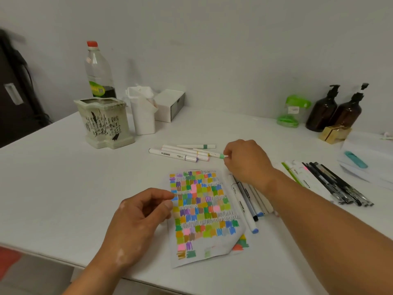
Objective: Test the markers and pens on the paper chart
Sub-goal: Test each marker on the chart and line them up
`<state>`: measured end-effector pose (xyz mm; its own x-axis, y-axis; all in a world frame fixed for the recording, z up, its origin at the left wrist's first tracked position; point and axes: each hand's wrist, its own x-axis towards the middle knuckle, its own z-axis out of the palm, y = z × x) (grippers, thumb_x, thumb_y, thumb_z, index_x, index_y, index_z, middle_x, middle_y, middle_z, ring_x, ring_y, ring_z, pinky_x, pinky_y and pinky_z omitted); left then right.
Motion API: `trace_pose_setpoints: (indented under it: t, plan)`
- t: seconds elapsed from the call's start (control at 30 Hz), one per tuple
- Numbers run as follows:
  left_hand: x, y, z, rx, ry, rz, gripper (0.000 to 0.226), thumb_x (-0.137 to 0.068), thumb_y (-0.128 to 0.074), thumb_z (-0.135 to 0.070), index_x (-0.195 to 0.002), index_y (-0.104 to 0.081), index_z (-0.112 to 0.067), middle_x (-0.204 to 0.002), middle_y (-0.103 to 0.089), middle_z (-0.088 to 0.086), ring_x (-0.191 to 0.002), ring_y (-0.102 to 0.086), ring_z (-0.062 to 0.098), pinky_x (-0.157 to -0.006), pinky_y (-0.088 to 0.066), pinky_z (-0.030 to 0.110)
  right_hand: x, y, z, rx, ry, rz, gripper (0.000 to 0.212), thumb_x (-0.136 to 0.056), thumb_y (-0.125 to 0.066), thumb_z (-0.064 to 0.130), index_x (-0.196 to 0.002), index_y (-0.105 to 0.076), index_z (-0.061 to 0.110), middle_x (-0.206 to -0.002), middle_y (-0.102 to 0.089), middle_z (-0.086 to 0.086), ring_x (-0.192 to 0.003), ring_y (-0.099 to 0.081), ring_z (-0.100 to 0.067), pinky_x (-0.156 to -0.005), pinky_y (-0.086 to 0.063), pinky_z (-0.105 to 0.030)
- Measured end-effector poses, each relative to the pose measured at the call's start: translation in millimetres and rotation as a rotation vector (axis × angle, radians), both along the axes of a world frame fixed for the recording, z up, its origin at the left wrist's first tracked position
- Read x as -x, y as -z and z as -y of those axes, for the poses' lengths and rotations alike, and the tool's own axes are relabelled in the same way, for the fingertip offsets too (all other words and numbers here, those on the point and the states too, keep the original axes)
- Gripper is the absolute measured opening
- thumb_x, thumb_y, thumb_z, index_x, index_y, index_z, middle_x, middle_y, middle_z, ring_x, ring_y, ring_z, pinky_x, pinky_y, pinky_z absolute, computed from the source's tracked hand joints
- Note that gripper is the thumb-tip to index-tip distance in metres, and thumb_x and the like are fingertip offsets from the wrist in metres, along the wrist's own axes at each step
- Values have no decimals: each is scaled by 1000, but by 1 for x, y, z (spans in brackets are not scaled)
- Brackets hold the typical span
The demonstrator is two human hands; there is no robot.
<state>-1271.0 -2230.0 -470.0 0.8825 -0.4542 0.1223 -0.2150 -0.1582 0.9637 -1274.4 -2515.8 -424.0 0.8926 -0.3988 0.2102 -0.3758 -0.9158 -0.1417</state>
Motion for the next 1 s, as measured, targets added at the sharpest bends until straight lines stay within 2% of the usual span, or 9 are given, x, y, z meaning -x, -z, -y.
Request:
trace_pose_setpoints:
  t: [0.07, 0.13, 0.33, 0.43, 0.5, 0.6, 0.7, 0.83, 1.0]
  plan:
    - [0, -1, 0, 0, 5, -7, 25, -76, -62, -45, -94, -72, -32, -88, -74, -18, -83, -68, 0, -56, -49, 7, -21, 5, 10, 5, -22, -68, 24, -96, -56, 12, -115, -70, 10, -111, -70, -9, -98, -65, -27, -85, -56, -41]
    - [1, -1, 1, 3, 14, -8, 26, -76, -62, -46, -94, -72, -31, -87, -74, -17, -83, -68, 0, -57, -50, 7, -33, 12, 19, 12, -42, -106, 28, -97, -56, 13, -122, -67, 12, -117, -69, -9, -104, -64, -27, -89, -54, -40]
    - [-1, -1, -2, 12, 26, -14, 25, -77, -61, -46, -94, -71, -32, -88, -74, -18, -85, -68, -1, -57, -49, 7, -41, 18, 35, 112, -13, -120, 34, -94, -58, 10, -125, -65, 21, -114, -67, -6, -99, -63, -24, -78, -50, -31]
    - [-2, 1, -2, 14, 42, -20, 25, -78, -62, -44, -97, -71, -30, -89, -73, -19, -87, -68, -2, -57, -50, 7, -29, -4, 45, 86, 1, -128, 36, -94, -61, 14, -129, -64, 23, -121, -66, -4, -110, -61, -26, -89, -50, -34]
    - [-1, 2, -2, 17, 54, -17, 26, -78, -62, -44, -97, -72, -29, -89, -73, -19, -88, -68, -3, -57, -50, 8, -15, -21, 46, -78, 0, -96, 36, -94, -64, 18, -130, -65, 23, -121, -67, 0, -110, -62, -23, -93, -49, -32]
    - [0, 2, -2, 15, 68, -7, 25, -78, -63, -44, -97, -72, -30, -89, -74, -19, -89, -68, -3, -57, -51, 8, 17, -40, 28, -597, -31, 77, 25, -90, -71, 12, -114, -72, 21, -92, -75, 4, -79, -72, -15, -74, -58, -29]
    - [1, 2, -2, 18, 81, -7, 25, -77, -63, -44, -97, -72, -30, -90, -74, -18, -91, -69, -2, -58, -51, 9, 50, -41, -4, -1016, -98, 169, 17, -88, -71, 5, -98, -76, 17, -83, -78, -2, -78, -77, -19, -63, -60, -25]
    - [4, 2, -3, 7, 134, 19, 20, -79, -66, -43, -96, -73, -34, -97, -75, -12, -96, -71, 7, -66, -56, 15, 78, -25, -46, -1256, -164, 224, 16, -84, -74, 2, -83, -73, 18, -87, -78, -10, -85, -78, -29, -65, -61, -29]
    - [10, -1, -3, -57, 211, 150, 23, -82, -70, -44, -103, -69, -39, -100, -73, -9, -99, -69, 16, -81, -58, 26, 85, -1, -86, -1302, -274, 218, 14, -78, -80, 12, -81, -73, 25, -86, -78, -10, -84, -78, -25, -66, -62, -28]
